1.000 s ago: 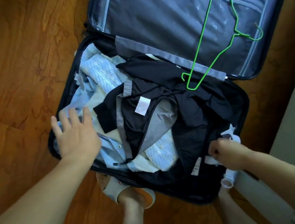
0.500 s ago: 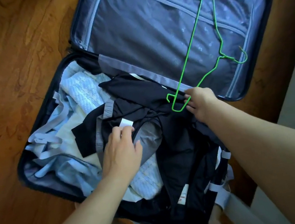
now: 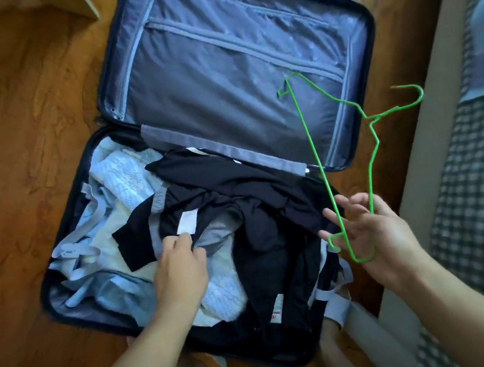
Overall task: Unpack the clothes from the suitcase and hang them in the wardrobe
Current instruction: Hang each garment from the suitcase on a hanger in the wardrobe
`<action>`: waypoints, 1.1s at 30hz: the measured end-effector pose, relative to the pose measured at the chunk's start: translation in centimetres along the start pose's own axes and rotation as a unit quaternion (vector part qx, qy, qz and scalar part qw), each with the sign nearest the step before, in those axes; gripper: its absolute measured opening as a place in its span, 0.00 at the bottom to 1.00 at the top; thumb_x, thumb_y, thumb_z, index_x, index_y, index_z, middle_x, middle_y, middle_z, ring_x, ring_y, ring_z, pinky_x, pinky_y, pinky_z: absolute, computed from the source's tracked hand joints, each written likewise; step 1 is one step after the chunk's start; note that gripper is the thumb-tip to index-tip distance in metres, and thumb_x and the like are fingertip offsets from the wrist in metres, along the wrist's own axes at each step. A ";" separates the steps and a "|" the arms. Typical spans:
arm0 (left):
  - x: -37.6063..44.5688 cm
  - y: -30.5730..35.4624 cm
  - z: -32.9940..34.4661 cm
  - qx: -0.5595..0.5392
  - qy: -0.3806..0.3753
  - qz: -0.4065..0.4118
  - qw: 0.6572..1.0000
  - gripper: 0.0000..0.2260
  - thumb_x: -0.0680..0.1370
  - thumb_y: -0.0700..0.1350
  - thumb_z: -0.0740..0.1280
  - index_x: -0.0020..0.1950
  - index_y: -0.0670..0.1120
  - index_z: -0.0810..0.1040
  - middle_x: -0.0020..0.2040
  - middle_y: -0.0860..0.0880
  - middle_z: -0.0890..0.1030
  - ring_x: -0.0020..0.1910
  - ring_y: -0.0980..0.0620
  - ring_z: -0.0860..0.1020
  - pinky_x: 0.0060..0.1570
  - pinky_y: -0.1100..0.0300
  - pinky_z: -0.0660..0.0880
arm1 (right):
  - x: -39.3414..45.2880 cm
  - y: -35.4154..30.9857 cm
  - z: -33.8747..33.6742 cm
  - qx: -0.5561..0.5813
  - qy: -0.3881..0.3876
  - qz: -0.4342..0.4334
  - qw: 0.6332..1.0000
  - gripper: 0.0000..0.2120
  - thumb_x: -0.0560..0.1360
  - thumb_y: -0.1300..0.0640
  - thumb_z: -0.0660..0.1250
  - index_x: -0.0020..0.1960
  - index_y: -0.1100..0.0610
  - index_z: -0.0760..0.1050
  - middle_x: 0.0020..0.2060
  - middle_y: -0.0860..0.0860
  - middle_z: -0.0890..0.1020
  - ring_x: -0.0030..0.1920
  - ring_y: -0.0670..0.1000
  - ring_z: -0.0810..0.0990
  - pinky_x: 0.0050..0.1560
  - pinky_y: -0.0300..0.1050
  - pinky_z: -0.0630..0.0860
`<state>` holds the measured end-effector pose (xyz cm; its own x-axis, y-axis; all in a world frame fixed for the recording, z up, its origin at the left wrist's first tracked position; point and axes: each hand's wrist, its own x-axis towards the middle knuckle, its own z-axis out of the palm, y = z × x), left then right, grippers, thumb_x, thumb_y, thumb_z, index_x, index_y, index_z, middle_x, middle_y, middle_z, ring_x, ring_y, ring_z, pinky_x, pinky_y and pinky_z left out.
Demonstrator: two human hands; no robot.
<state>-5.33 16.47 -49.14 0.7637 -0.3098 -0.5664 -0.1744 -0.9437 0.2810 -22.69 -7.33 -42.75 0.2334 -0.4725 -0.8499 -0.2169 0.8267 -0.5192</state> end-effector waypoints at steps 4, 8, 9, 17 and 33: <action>-5.8 3.1 -7.3 -0.130 0.026 0.013 0.991 0.13 0.81 0.40 0.61 0.38 0.44 0.62 0.39 0.50 0.67 0.33 0.53 0.66 0.35 0.50 0.60 | -5.9 -2.0 -0.7 -0.012 0.003 -0.027 1.000 0.24 0.73 0.81 0.51 0.47 0.55 0.72 0.59 0.55 0.79 0.57 0.56 0.80 0.56 0.59 0.78; -12.8 5.5 -16.9 -0.184 0.051 -0.010 0.982 0.08 0.82 0.38 0.62 0.45 0.37 0.69 0.37 0.46 0.68 0.34 0.50 0.65 0.32 0.57 0.59 | -12.5 -5.1 -0.3 -0.156 -0.018 -0.097 0.983 0.11 0.79 0.72 0.62 0.51 0.57 0.72 0.45 0.48 0.84 0.41 0.56 0.76 0.46 0.54 0.73; -14.9 6.3 -19.6 -0.195 0.064 -0.009 0.979 0.07 0.82 0.38 0.62 0.46 0.36 0.71 0.38 0.46 0.71 0.35 0.51 0.67 0.32 0.60 0.60 | -14.0 -5.9 -0.2 -0.185 -0.036 -0.101 0.977 0.09 0.79 0.69 0.65 0.51 0.57 0.71 0.47 0.47 0.84 0.41 0.56 0.77 0.46 0.55 0.75; -33.8 8.3 -35.6 -0.280 0.212 0.028 0.936 0.08 0.80 0.37 0.64 0.41 0.45 0.75 0.48 0.59 0.82 0.49 0.67 0.77 0.46 0.74 0.69 | -28.5 -10.8 1.9 -0.339 -0.149 -0.138 0.919 0.15 0.73 0.66 0.73 0.55 0.53 0.75 0.54 0.52 0.80 0.52 0.52 0.80 0.54 0.48 0.77; -57.2 4.4 -46.8 -0.545 0.210 0.147 0.798 0.10 0.76 0.39 0.63 0.35 0.50 0.71 0.38 0.44 0.72 0.39 0.47 0.69 0.38 0.54 0.66 | -51.3 -4.7 7.9 -0.366 -0.360 -0.188 0.837 0.39 0.67 0.65 0.78 0.73 0.47 0.68 0.67 0.43 0.76 0.62 0.46 0.79 0.62 0.50 0.78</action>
<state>-20.71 35.48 20.72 0.9703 -0.2168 -0.1071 0.0859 -0.1051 0.9908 -26.17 15.47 4.03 0.8693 -0.1327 -0.4762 -0.4613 0.1284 -0.8779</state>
